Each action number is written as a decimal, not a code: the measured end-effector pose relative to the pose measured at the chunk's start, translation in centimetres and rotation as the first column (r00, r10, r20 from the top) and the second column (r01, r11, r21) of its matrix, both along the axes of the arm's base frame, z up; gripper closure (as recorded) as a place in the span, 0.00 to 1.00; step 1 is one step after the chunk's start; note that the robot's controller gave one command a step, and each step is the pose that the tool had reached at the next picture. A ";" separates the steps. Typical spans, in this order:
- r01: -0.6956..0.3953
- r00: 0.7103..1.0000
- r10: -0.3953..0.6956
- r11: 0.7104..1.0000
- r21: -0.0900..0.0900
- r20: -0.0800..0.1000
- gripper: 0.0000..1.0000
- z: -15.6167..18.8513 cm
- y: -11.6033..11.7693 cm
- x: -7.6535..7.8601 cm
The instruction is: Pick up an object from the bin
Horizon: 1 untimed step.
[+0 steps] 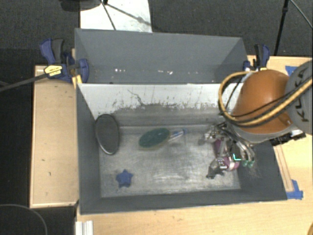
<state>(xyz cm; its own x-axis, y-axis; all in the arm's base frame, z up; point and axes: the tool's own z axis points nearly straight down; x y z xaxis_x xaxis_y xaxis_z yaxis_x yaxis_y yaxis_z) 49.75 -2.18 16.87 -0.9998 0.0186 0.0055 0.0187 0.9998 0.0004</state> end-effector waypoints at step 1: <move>0.223 0.975 -0.223 0.975 0.003 0.010 0.00 -1.8 5.3 7.7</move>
Offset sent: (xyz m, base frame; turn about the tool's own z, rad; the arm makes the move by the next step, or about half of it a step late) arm 0.0759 0.0506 -0.0184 0.2293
